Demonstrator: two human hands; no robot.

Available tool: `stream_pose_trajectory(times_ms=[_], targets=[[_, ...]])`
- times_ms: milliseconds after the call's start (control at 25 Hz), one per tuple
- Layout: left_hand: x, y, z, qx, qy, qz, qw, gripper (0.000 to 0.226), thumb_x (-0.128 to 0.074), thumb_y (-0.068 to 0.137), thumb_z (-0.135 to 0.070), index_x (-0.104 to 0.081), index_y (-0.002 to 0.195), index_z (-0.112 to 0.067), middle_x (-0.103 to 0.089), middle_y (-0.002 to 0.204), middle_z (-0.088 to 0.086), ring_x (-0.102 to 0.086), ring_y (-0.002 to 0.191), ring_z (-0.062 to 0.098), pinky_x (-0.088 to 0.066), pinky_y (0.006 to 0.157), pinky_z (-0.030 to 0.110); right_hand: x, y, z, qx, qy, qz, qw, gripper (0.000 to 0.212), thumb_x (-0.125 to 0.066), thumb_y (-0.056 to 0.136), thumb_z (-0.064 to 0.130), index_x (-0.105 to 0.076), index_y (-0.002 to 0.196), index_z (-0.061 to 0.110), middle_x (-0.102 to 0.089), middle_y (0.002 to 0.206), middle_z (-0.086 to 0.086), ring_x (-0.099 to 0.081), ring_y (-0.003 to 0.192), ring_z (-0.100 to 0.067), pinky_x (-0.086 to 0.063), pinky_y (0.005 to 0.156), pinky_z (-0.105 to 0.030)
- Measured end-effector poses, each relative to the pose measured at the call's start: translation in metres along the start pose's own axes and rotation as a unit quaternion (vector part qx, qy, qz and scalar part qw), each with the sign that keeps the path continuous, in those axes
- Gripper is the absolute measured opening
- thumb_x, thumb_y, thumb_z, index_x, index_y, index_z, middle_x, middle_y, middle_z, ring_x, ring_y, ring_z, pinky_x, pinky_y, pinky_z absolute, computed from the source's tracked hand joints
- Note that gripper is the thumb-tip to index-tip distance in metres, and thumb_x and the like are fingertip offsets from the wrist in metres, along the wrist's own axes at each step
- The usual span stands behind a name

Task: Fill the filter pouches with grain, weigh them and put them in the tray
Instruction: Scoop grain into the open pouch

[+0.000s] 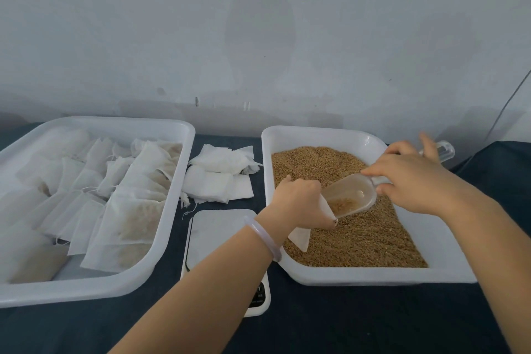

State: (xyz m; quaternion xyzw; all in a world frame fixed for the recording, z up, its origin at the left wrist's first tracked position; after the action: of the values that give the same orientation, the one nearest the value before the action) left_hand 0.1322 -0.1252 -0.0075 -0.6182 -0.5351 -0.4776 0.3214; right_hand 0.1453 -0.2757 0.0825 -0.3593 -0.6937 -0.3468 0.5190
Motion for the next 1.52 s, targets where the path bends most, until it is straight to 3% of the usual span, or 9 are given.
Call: stream_pose_trajectory(times_ms=[40,80,160,640,880,1080,1240,1400,1520], targets=[[0.003,-0.002,0.000,0.003,0.010,-0.023,1.000,0.046,-0.064,0.071,-0.055,-0.053,0.093,-0.016,-0.058,0.074,-0.007,-0.058,0.076,0.017,-0.015,0.113,0.043,0.003,-0.001,0.002,-0.002,-0.009,-0.007,1.000,0.035,-0.059,0.089,0.028,-0.057,0.116,0.051,-0.059,0.109,0.019,-0.026,0.127,-0.011,0.017,0.107,-0.050],[0.008,-0.003,0.000,0.007,0.020,-0.050,0.999,0.046,-0.063,0.070,-0.055,-0.054,0.092,-0.015,-0.060,0.072,-0.007,-0.061,0.078,0.018,-0.001,0.115,0.043,0.006,-0.001,0.003,-0.008,-0.014,-0.016,1.000,0.037,-0.058,0.089,0.028,-0.055,0.118,0.052,-0.059,0.113,0.019,-0.025,0.128,-0.011,0.017,0.106,-0.051],[0.016,-0.007,0.002,0.011,0.024,-0.073,0.997,0.046,-0.063,0.070,-0.054,-0.054,0.092,-0.015,-0.062,0.073,-0.006,-0.063,0.080,0.018,0.009,0.115,0.043,0.010,-0.003,0.006,-0.012,-0.019,-0.021,1.000,0.039,-0.057,0.090,0.029,-0.052,0.122,0.051,-0.058,0.119,0.018,-0.025,0.130,-0.012,0.017,0.107,-0.053],[0.019,-0.021,0.015,0.028,0.023,-0.082,0.996,0.058,-0.065,0.072,-0.060,-0.055,0.104,-0.013,-0.060,0.078,-0.007,-0.062,0.089,0.018,0.011,0.114,0.043,0.015,-0.002,0.029,0.023,0.002,-0.031,0.999,0.039,-0.060,0.089,0.026,-0.055,0.121,0.047,-0.059,0.118,0.019,-0.030,0.126,-0.013,0.021,0.106,-0.053],[0.017,-0.024,0.020,0.044,-0.033,-0.064,0.996,0.056,-0.064,0.074,-0.058,-0.052,0.103,-0.013,-0.053,0.079,-0.008,-0.059,0.091,0.019,0.001,0.118,0.043,0.015,-0.002,0.023,0.017,0.032,-0.024,0.999,0.039,-0.059,0.089,0.027,-0.055,0.122,0.046,-0.058,0.120,0.018,-0.029,0.127,-0.012,0.021,0.107,-0.048],[0.015,-0.027,0.035,0.053,-0.128,-0.088,0.986,0.025,-0.057,0.084,-0.035,-0.042,0.090,-0.015,-0.051,0.066,-0.008,-0.046,0.064,0.005,-0.010,0.118,0.037,0.004,-0.007,-0.032,-0.077,0.123,-0.019,0.989,0.032,-0.058,0.090,0.033,-0.054,0.119,0.047,-0.058,0.126,0.014,-0.041,0.127,-0.018,0.000,0.113,-0.053],[0.013,-0.028,0.033,0.032,-0.121,-0.064,0.990,0.022,-0.056,0.086,-0.026,-0.036,0.087,-0.017,-0.051,0.067,-0.013,-0.046,0.063,0.001,-0.008,0.118,0.038,-0.044,-0.005,-0.022,-0.100,0.050,0.050,0.992,0.030,-0.054,0.093,0.029,-0.057,0.120,0.043,-0.064,0.112,0.016,-0.052,0.116,-0.013,0.006,0.112,-0.052],[0.015,-0.032,0.030,0.013,-0.117,-0.052,0.992,0.036,-0.065,0.081,-0.041,-0.039,0.096,-0.022,-0.062,0.084,-0.012,-0.058,0.086,0.010,-0.003,0.118,0.042,-0.077,0.002,-0.008,-0.090,0.012,0.049,0.995,0.026,-0.054,0.092,0.022,-0.063,0.110,0.039,-0.063,0.101,0.015,-0.050,0.109,-0.015,-0.001,0.111,-0.054],[0.024,-0.035,0.032,0.008,-0.118,-0.067,0.991,0.043,-0.066,0.077,-0.058,-0.045,0.101,-0.029,-0.064,0.091,-0.015,-0.059,0.086,0.006,-0.001,0.114,0.037,-0.091,0.010,-0.001,-0.090,0.059,0.054,0.993,0.032,-0.055,0.091,0.016,-0.062,0.111,0.039,-0.064,0.101,0.014,-0.051,0.111,-0.016,-0.002,0.112,-0.052]])
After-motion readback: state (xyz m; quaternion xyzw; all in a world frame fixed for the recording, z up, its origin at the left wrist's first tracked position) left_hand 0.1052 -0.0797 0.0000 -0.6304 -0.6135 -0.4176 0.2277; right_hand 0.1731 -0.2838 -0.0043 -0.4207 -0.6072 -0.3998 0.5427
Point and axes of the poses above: each hand's wrist, its own y-axis towards the middle knuckle, its own x-axis out of the back of the hand, z = x × y, the point moved 5 cm from there along y, towards the middle knuckle
